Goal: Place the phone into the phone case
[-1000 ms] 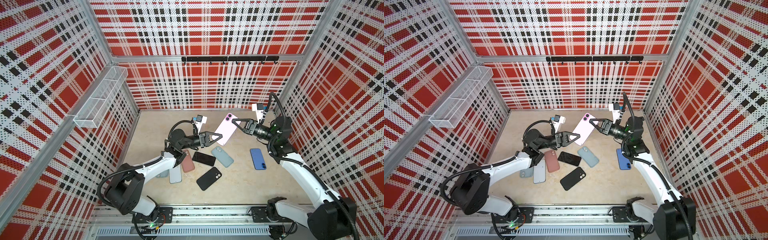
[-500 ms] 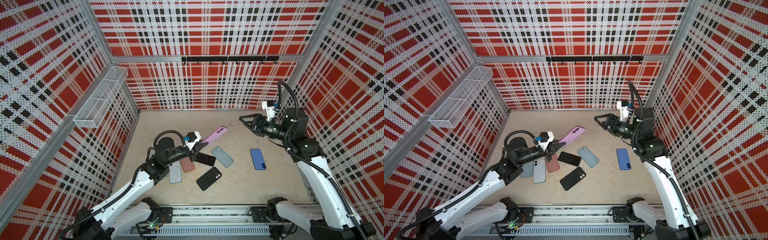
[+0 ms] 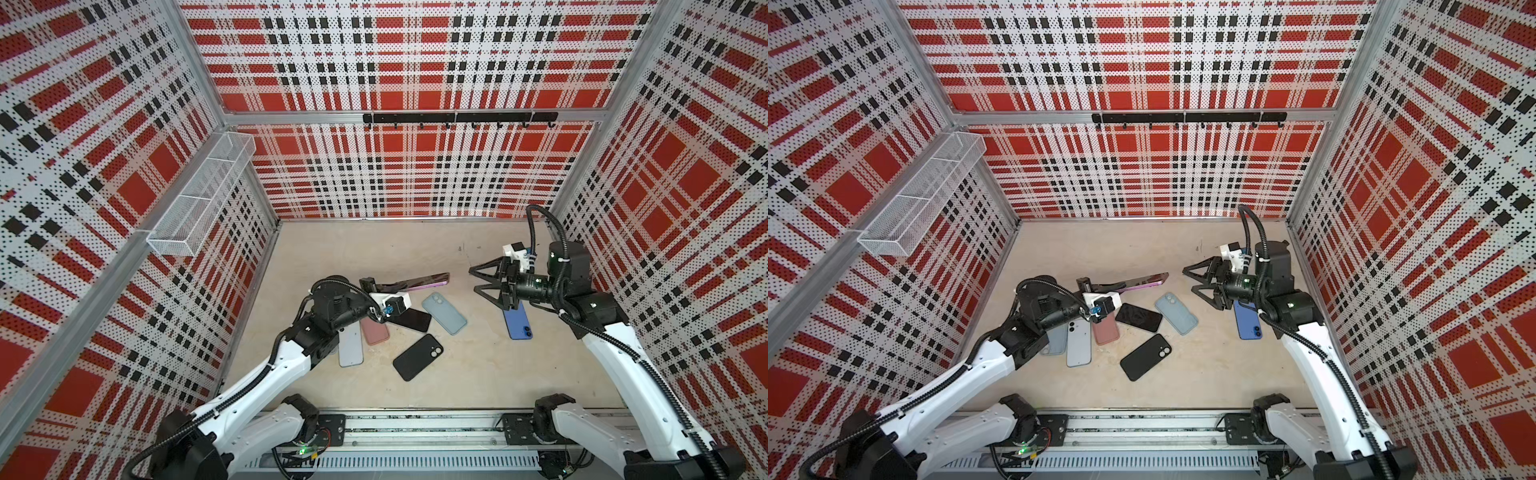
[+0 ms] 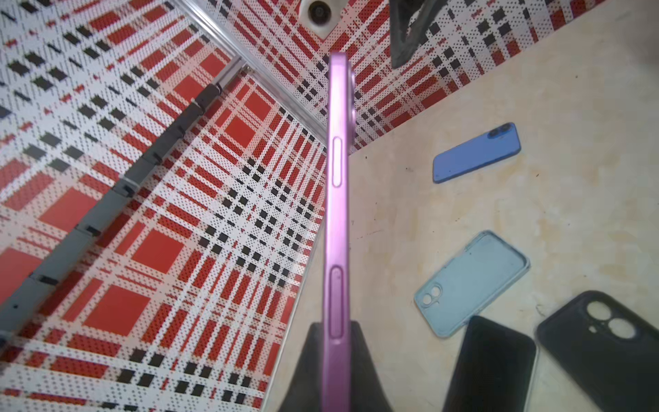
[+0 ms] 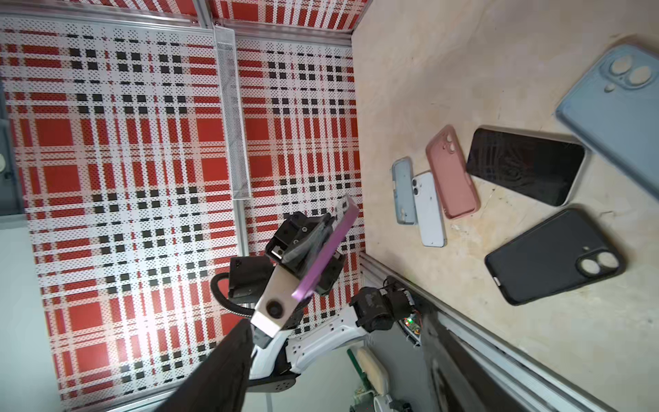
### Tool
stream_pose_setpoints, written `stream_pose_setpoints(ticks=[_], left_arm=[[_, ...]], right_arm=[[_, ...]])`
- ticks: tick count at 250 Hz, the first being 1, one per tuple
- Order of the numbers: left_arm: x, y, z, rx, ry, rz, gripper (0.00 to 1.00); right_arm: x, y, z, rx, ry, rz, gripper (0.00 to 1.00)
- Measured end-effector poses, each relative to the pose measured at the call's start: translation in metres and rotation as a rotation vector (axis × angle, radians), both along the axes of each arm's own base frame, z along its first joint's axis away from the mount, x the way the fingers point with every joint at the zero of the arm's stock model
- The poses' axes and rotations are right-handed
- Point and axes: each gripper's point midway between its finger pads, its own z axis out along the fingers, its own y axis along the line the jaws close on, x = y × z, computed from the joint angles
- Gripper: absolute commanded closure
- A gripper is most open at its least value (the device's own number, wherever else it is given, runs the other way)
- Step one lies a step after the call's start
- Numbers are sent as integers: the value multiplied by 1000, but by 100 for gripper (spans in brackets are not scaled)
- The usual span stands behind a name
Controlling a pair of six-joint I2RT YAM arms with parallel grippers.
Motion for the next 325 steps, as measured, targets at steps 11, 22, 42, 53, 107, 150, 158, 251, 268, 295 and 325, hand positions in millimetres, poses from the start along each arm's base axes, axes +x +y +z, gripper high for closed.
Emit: stream_pose_setpoints(ticks=[11,22,42,53,107,150,158,251,268,295,325], left_arm=[[-3,-3,2,22,-40,-17,100],[-8,-8,4,45,-89,-39,100],[-16,-13,8,79,-166,-73,100],[-20,-16,9,94,-195,-88,100],[-31,-17,18,131,-304,-113,100],[-33,-14,17,152,-342,-102,100],[-33,-14,14,159,-343,-100,100],[-30,-13,7,171,-353,-84,100],[-29,-13,11,160,-366,-80,100],[-29,-14,16,146,-382,-77,100],[-29,-13,19,139,-392,-74,100]], right_arm=[[0,2,1,20,7,10,29],[1,4,1,35,18,20,29],[5,8,-1,54,40,41,30],[7,10,-4,65,55,54,31],[19,20,-34,115,145,94,42],[18,37,-46,144,189,152,43],[17,39,-45,148,187,162,43],[10,53,-33,174,155,199,69],[12,55,-29,183,143,196,73],[14,58,-25,199,126,196,75],[15,64,-23,207,115,204,82]])
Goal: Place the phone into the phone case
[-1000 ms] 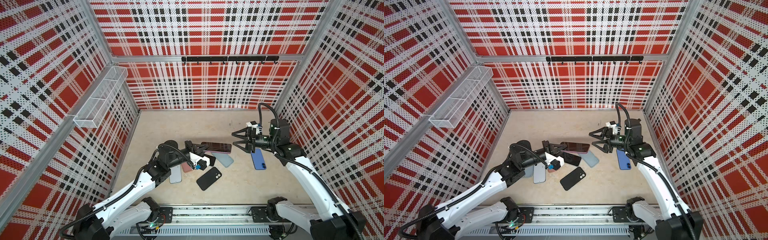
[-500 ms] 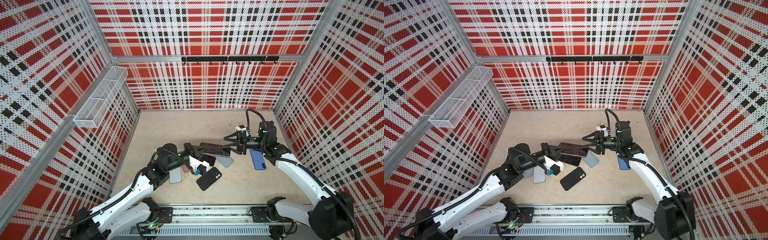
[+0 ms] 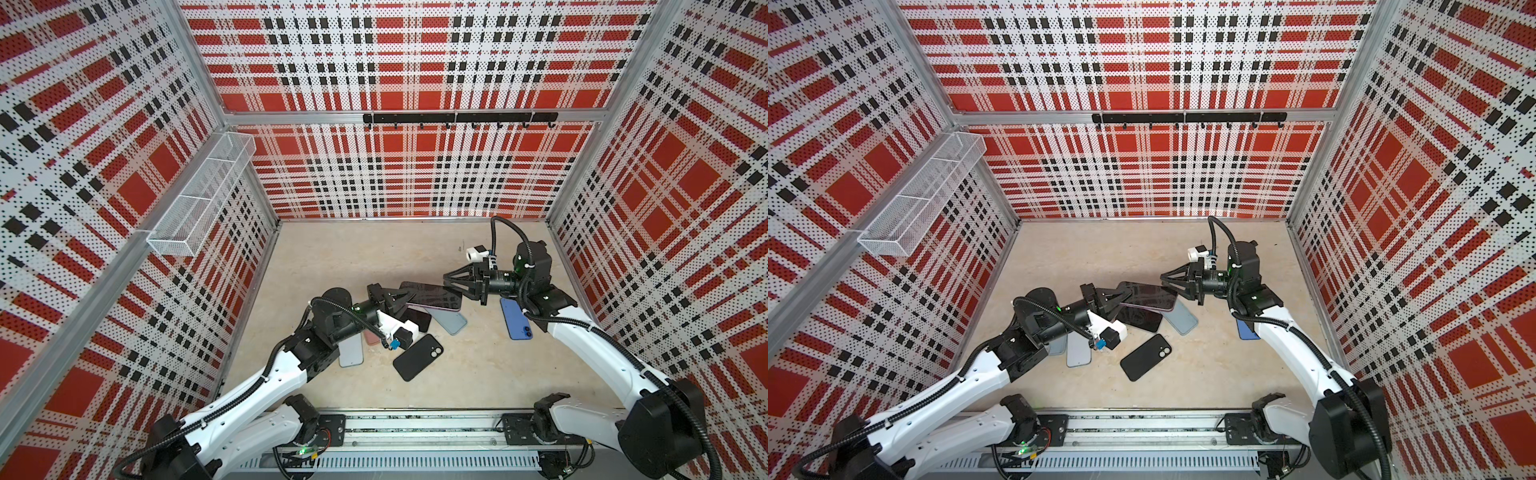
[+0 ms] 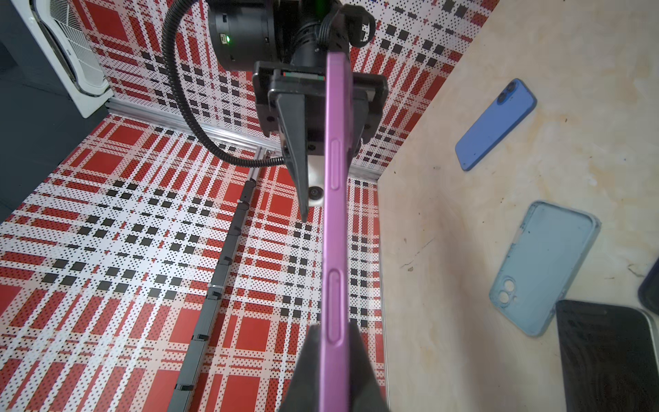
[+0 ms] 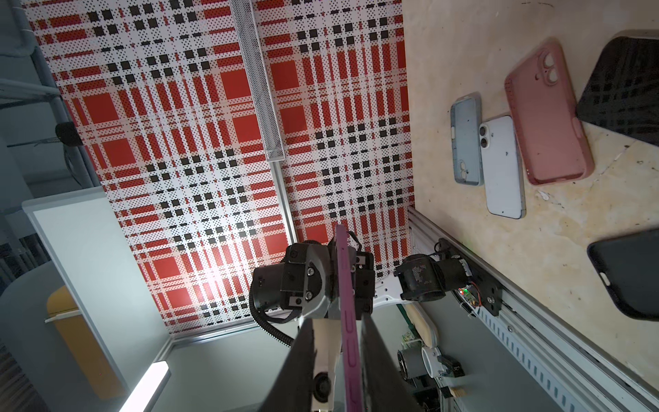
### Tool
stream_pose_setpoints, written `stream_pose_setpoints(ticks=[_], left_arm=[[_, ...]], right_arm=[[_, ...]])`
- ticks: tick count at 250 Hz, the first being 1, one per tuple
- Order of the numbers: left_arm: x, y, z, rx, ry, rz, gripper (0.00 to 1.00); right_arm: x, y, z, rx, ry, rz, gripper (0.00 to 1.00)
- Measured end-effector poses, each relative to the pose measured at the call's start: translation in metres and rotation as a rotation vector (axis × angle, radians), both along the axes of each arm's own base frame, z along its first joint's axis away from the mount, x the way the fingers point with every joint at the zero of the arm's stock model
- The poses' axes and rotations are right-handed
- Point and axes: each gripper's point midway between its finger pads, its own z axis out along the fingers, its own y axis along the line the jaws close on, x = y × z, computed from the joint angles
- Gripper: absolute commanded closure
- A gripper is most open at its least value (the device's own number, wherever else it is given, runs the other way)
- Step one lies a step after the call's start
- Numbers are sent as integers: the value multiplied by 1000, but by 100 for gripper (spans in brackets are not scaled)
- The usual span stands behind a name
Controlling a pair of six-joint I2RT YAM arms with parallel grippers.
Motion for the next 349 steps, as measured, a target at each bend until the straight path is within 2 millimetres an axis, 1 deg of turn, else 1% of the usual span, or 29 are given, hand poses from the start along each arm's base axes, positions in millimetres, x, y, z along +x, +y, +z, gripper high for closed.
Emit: stream_pose_setpoints(ticks=[32,48,162,177,184,192,206,243,253,274,283,318,326,349], left_arm=[[1,0,2,-7,-8,3,100],[0,0,3,-7,-9,3,100],[6,0,-1,0,-2,26,100],[7,0,-2,0,-2,29,100],[7,0,-2,1,-2,30,100],[8,0,-2,1,-2,33,100],[11,0,-5,8,6,43,100],[17,1,-10,15,15,61,100],[18,1,-10,15,15,63,100],[19,2,-9,12,11,65,100],[19,2,-8,10,8,66,100],[20,1,-7,10,-1,68,100],[20,1,-7,10,-2,68,100],[20,1,-7,8,-4,69,100]], right_arm=[[-1,7,-2,2,5,16,93],[-1,8,-2,4,3,18,100],[6,8,-6,-1,-6,0,100],[7,8,-6,-2,-10,-1,89],[7,8,-6,-3,-12,-2,80],[7,8,-6,-4,-13,-3,76],[4,10,-5,-4,-23,11,73],[2,11,-6,-14,-28,23,72],[2,11,-6,-15,-30,23,73],[2,11,-6,-17,-33,25,79],[2,11,-6,-19,-33,26,85],[2,11,-7,-21,-14,20,98],[2,11,-7,-20,-10,17,100],[3,11,-7,-20,-6,14,100]])
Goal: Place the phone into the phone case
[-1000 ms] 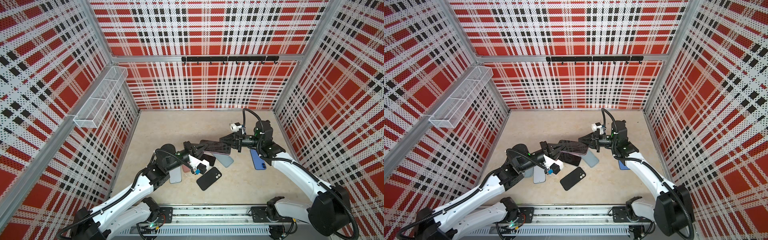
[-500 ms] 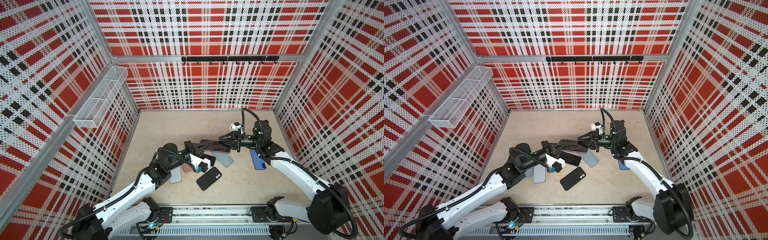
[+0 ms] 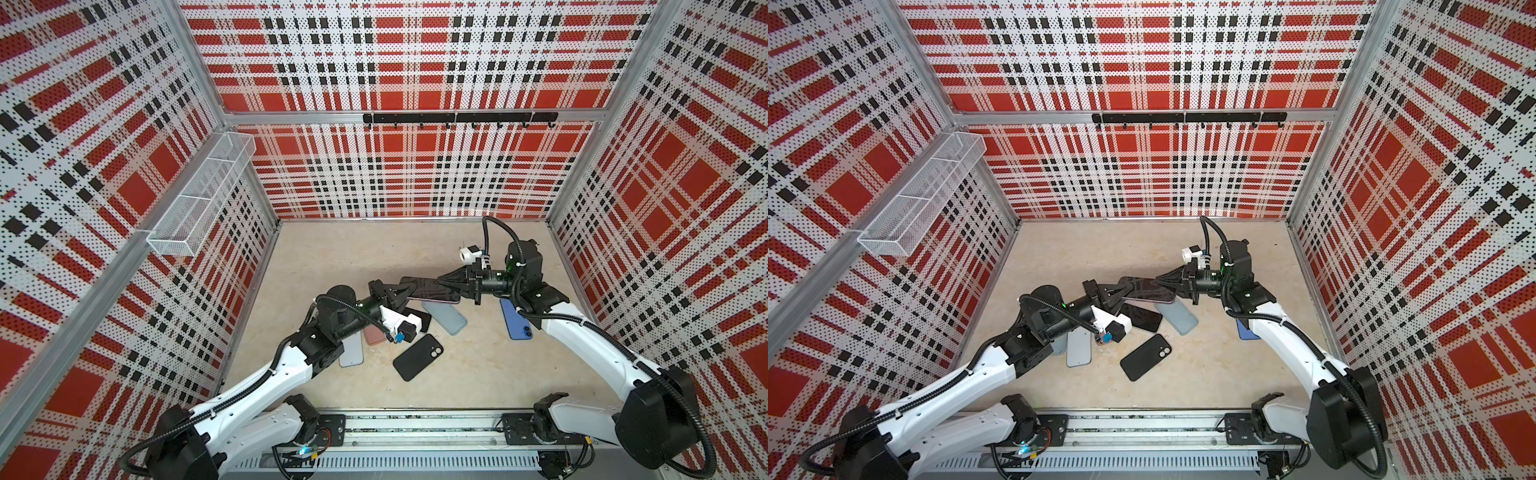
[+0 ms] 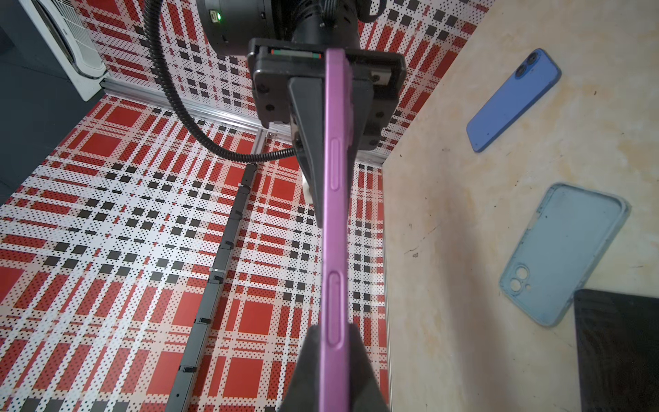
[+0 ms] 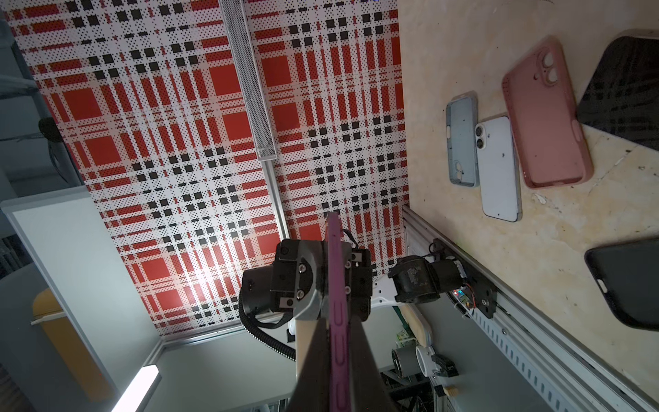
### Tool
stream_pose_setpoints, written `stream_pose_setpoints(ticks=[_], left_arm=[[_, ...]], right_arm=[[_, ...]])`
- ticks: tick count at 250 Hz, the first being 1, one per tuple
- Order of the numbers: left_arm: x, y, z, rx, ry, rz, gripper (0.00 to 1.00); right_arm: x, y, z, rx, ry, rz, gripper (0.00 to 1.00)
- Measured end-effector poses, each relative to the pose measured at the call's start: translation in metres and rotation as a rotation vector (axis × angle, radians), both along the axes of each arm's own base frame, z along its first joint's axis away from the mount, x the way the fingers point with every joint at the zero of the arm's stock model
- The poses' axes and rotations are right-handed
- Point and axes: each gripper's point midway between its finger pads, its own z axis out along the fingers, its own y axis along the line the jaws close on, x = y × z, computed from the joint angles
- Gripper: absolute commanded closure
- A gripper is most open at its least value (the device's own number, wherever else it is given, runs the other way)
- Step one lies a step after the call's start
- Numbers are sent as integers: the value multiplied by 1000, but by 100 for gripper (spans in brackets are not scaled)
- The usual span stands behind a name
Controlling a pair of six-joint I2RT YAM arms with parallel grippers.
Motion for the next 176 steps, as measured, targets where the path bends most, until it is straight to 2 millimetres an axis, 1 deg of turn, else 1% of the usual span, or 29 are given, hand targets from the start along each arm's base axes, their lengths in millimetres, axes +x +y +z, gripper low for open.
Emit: stream_pose_setpoints(ticks=[9,16,34,56,87,109,131,158,176], left_arm=[[0,0,0,0,-1,0,100],[0,0,0,-1,-1,1,96],[0,0,1,-3,-4,3,89],[1,1,1,-3,-7,9,76],[5,3,-1,-4,9,34,67],[8,6,0,-14,21,58,63],[11,9,1,-26,31,85,55],[12,13,3,-42,33,109,50],[12,16,4,-52,36,123,44]], right_arm=[[0,0,0,1,2,-1,100],[0,0,1,3,2,-2,100],[1,0,2,6,2,-4,100],[2,0,3,11,0,-8,100],[7,-5,9,19,-28,-32,100],[16,-14,13,21,-46,-80,100],[28,-25,16,22,-64,-140,100],[42,-36,21,26,-86,-207,100],[49,-41,25,29,-103,-242,100]])
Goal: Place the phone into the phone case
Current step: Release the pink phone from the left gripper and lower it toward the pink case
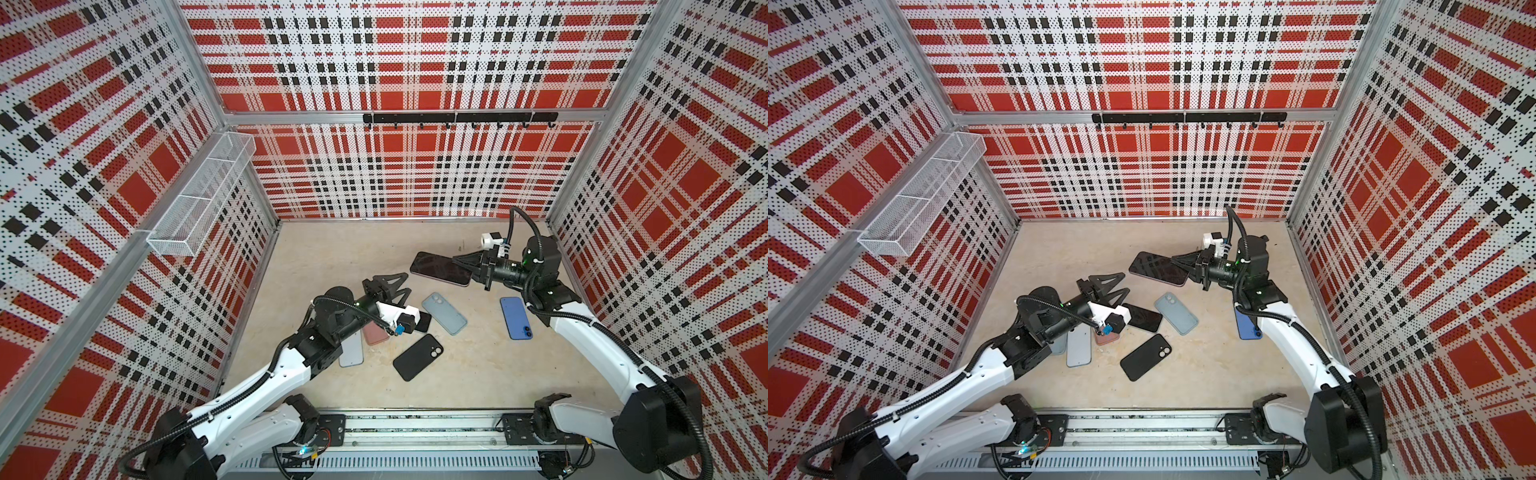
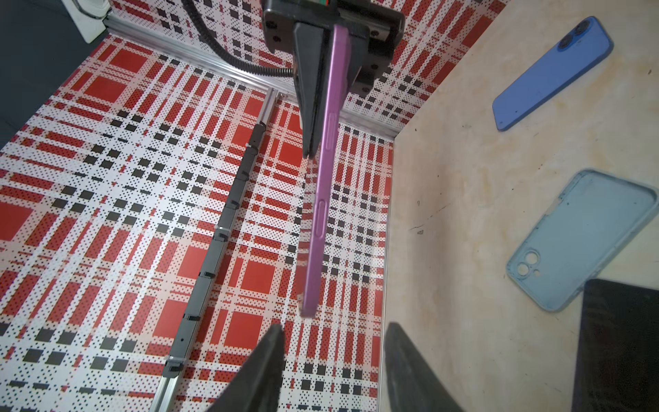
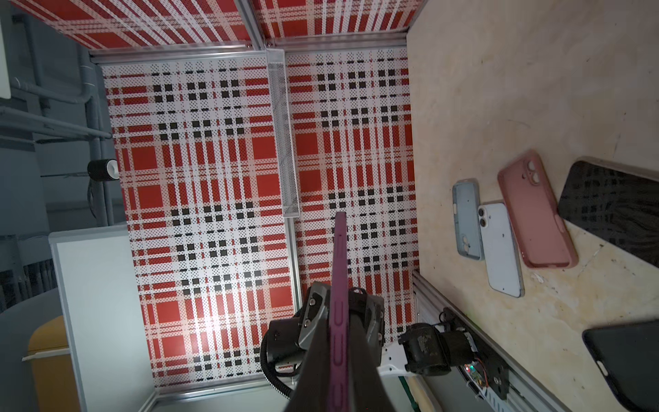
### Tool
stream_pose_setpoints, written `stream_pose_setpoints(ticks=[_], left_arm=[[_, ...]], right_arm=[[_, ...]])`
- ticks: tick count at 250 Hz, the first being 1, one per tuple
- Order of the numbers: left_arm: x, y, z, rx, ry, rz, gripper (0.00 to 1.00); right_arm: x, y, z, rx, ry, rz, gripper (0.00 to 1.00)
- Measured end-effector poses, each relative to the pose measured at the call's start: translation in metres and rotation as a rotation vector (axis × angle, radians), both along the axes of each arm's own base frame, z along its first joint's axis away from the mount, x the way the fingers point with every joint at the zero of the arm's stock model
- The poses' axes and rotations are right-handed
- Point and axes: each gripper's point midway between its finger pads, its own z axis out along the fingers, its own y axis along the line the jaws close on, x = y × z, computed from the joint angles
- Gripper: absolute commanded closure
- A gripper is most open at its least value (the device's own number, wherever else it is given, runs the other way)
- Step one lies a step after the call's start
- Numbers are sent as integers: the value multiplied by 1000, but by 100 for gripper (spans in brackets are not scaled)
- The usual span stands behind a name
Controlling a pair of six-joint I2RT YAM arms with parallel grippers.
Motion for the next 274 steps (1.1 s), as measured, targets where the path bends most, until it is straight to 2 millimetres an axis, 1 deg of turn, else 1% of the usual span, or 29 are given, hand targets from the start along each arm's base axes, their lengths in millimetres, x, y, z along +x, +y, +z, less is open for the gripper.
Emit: stream_pose_setpoints(ticks=[35,45,53,68,85,104,128,146,170,178,184,191,200,210,215,224,229,230,231,236,244,245,247,249,251,265,269,274], left_arm=[[0,5,-1,-21,19,26,40],[1,7,1,-37,30,38,37],[2,9,2,-51,39,47,37],[1,11,6,-93,70,64,34],[0,15,10,-151,112,86,28],[2,19,14,-246,202,128,25],[10,29,19,-368,348,219,26],[17,39,30,-474,448,297,29],[30,53,46,-634,593,408,35],[36,58,48,-692,653,452,37],[40,60,47,-727,696,481,39],[45,62,46,-776,751,515,39],[53,65,37,-824,834,574,40],[59,65,26,-864,912,624,43],[63,65,17,-887,967,656,45],[68,63,-1,-915,1052,705,46],[70,62,-13,-922,1100,739,46],[71,62,-19,-927,1122,753,46],[71,62,-19,-927,1122,753,46],[72,61,-32,-935,1172,788,47],[73,61,-58,-941,1257,856,47],[73,61,-58,-941,1257,856,47],[73,61,-66,-944,1282,878,47],[73,61,-68,-946,1290,885,47],[73,61,-76,-950,1315,909,47],[70,62,-111,-962,1423,1008,48],[68,63,-117,-965,1441,1028,49],[65,64,-132,-967,1482,1073,49]], right_arm=[[9,-3,6,0,-22,-35,100],[12,-4,7,-5,-31,-43,100],[14,-4,8,-11,-39,-48,100],[17,-6,7,-31,-53,-61,100],[20,-9,4,-65,-67,-78,100],[24,-13,0,-128,-94,-101,100],[28,-18,-5,-213,-135,-126,100],[30,-22,-10,-267,-158,-139,100],[31,-28,-26,-344,-155,-155,100],[31,-30,-30,-364,-154,-157,100],[30,-32,-35,-384,-149,-159,100],[30,-33,-38,-402,-147,-161,100],[30,-35,-42,-421,-147,-163,100],[30,-36,-46,-440,-146,-165,100],[30,-37,-47,-447,-145,-165,100],[30,-38,-49,-457,-145,-166,100],[30,-38,-50,-463,-148,-166,100],[30,-38,-50,-464,-148,-166,100],[30,-38,-50,-464,-148,-166,100],[31,-39,-51,-468,-150,-166,100],[31,-39,-53,-475,-149,-165,100],[31,-39,-53,-475,-149,-165,100],[31,-39,-54,-477,-148,-164,100],[31,-39,-54,-480,-148,-164,100],[32,-39,-55,-482,-148,-164,100],[32,-40,-61,-505,-144,-160,100],[32,-41,-63,-512,-143,-160,100],[32,-42,-66,-526,-139,-159,100]])
